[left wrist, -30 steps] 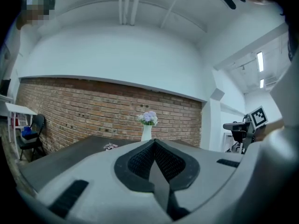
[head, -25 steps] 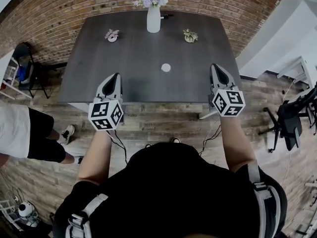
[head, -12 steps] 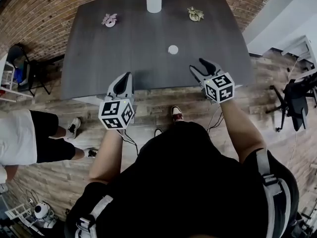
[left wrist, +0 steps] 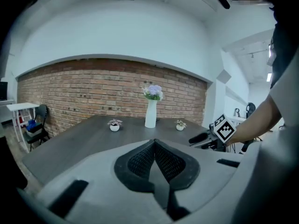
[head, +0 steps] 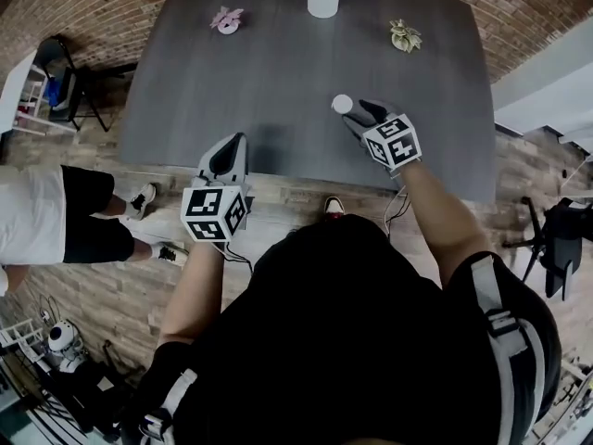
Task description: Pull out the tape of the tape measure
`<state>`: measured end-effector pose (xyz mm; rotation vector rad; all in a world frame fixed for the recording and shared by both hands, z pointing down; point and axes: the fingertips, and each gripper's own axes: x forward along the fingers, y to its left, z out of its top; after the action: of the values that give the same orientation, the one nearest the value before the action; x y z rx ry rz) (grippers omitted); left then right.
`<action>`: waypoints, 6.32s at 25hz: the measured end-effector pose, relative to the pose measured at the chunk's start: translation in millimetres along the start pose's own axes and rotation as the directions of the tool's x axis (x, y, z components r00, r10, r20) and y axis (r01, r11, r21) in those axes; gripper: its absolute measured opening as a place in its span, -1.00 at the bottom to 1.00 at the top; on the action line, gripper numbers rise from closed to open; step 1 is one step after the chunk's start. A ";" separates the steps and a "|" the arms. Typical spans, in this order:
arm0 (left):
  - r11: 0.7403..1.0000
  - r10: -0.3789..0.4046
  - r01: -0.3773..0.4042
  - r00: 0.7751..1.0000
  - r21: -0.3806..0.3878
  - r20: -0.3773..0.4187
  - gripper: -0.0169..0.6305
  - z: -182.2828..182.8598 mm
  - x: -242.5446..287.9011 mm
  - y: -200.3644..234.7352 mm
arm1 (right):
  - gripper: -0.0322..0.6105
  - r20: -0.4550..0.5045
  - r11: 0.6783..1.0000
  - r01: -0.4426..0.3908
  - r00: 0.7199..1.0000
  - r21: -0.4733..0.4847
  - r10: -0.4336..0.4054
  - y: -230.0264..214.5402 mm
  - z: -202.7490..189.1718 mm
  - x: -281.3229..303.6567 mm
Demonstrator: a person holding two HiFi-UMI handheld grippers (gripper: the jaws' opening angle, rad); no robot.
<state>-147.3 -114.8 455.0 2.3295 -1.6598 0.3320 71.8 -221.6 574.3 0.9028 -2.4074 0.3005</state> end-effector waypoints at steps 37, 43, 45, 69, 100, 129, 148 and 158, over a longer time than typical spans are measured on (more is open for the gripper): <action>0.746 -0.563 0.491 0.826 0.451 0.032 -0.64 105.5 95.6 -149.2 | -0.25 0.283 0.981 0.048 0.959 -0.188 0.007 29.9 155.9 -114.7; 0.719 -0.580 0.498 0.814 0.484 0.024 -0.64 110.6 91.6 -151.5 | -0.25 0.282 0.972 0.060 0.959 -0.225 0.006 40.5 161.2 -120.7; 0.714 -0.583 0.499 0.812 0.490 0.022 -0.64 111.5 90.6 -149.8 | -0.25 0.277 0.969 0.058 0.961 -0.239 0.011 42.5 162.2 -120.9; 0.513 -0.745 0.675 0.657 0.530 -0.114 -0.76 96.7 60.0 -153.5 | -0.25 0.172 0.863 -0.169 0.944 -0.477 0.280 78.6 156.3 -129.8; 0.895 -0.358 0.285 0.918 0.344 0.172 -0.91 133.1 62.2 -1.5 | -0.25 0.370 0.978 0.140 0.926 -0.153 -0.075 -35.2 151.6 -165.7; 0.954 -0.243 0.190 0.943 0.233 0.229 -0.91 135.2 68.5 29.9 | -0.25 0.412 0.979 0.198 0.898 -0.057 -0.157 -54.9 150.2 -174.6; 0.981 -0.065 0.083 0.992 0.174 -0.108 -0.91 -18.8 144.5 63.6 | -0.25 0.079 0.975 0.199 0.975 0.100 -0.207 -80.1 19.1 -46.9; 0.977 -0.037 0.086 0.970 0.198 -0.239 -0.91 -60.2 169.6 70.6 | -0.25 -0.091 0.976 0.188 0.980 0.111 -0.178 -85.5 -24.1 -6.3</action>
<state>-161.8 -266.8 573.6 2.3703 -1.4989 0.7687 142.2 -273.1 592.1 1.1364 -2.2328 0.4052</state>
